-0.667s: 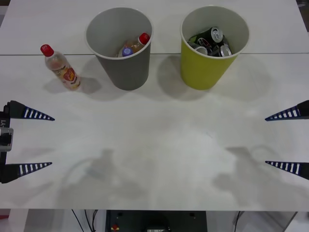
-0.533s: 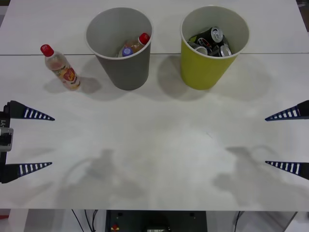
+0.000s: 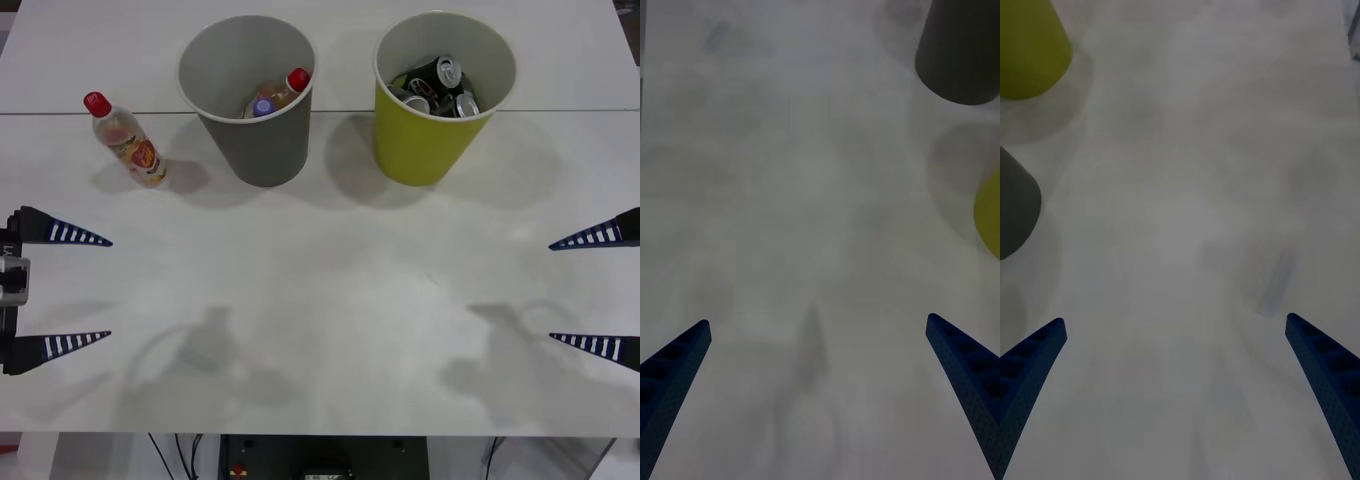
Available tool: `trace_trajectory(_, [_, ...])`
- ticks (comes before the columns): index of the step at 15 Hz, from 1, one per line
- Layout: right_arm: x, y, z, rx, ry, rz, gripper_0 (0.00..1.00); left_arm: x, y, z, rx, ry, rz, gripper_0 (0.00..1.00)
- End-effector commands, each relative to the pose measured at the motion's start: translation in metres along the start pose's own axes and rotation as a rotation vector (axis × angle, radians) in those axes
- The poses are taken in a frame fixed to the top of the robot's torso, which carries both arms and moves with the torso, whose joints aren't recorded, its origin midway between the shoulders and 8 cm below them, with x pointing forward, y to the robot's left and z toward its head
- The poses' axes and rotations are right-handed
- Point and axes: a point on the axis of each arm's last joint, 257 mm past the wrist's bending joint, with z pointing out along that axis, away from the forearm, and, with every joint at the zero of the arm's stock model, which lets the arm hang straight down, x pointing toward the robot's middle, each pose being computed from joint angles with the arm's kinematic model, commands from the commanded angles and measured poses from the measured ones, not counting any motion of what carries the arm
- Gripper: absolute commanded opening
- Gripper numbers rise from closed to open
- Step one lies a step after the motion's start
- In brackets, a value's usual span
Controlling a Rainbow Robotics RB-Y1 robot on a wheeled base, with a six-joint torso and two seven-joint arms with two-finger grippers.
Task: Put the can into the green bin and the plastic bottle into the gray bin
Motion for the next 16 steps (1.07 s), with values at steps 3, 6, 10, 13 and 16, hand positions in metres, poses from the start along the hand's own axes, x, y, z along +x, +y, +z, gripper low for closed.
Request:
trace_trajectory(3, [0.0,0.0,0.0,0.0,0.0,0.0,1.0,0.003,0.014,0.001,-0.057,0.027,-0.154,1.0])
trace_trajectory(6, [0.0,0.0,0.0,0.0,0.0,0.0,1.0,0.01,0.033,0.001,-0.152,0.075,-0.226,1.0])
trace_trajectory(10, [0.0,0.0,0.0,0.0,0.0,0.0,1.0,0.019,0.048,-0.002,-0.32,0.138,-0.34,1.0])
trace_trajectory(13, [0.0,0.0,0.0,0.0,0.0,0.0,1.0,0.024,0.056,-0.002,-0.44,0.115,-0.491,1.0])
trace_trajectory(16, [0.0,0.0,0.0,0.0,0.0,0.0,1.0,0.026,0.065,0.008,-0.542,0.039,-0.618,1.0])
